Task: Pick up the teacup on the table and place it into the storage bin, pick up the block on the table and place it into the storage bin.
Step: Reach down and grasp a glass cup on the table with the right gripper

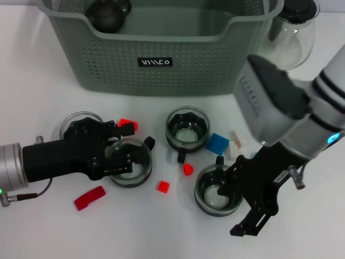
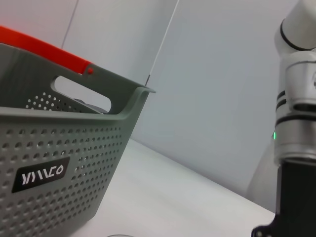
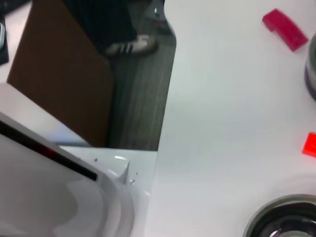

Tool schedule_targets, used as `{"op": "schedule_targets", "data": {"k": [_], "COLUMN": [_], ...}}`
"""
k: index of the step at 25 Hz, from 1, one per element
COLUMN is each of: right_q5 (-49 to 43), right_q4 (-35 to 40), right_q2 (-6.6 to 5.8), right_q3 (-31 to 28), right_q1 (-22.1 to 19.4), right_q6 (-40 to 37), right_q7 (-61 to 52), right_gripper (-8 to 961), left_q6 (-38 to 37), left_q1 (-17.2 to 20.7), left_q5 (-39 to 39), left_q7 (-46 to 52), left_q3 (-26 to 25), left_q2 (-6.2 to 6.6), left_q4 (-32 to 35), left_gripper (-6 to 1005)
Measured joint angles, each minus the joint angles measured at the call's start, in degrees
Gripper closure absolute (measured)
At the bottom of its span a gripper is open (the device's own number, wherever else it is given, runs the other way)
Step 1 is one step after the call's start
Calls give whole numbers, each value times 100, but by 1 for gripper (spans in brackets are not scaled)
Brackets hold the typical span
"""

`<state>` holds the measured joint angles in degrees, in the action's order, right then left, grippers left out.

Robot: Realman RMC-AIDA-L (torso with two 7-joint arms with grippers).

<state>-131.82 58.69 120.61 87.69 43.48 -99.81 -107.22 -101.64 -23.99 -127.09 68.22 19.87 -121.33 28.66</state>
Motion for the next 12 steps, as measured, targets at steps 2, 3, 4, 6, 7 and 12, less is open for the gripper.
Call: {"op": "schedule_targets", "data": {"k": [2, 3, 4, 6, 7, 12], "right_q5": [21, 32, 41, 46, 47, 32], "right_q4": [2, 4, 6, 8, 5, -26], "right_q2": [11, 15, 19, 24, 25, 21], "right_q3": [262, 367, 470, 626, 665, 841], "right_q1": [18, 21, 29, 49, 55, 77], "right_q6": [131, 174, 240, 343, 392, 612], "right_q7": [-93, -123, -161, -242, -269, -370], "right_gripper": [88, 88, 88, 143, 199, 218], "left_q6": [2, 3, 4, 4, 6, 26], "left_q1": [-1, -1, -1, -1, -1, -1], "left_q5": [0, 0, 0, 0, 0, 0], "left_q7": [-1, -1, -2, -2, -2, -3], "left_q3": [0, 0, 0, 0, 0, -1], "left_q2": [-4, -4, -4, -5, -4, -5], "left_q4": [0, 0, 0, 0, 0, 0], "left_gripper": [226, 226, 226, 227, 227, 228]}}
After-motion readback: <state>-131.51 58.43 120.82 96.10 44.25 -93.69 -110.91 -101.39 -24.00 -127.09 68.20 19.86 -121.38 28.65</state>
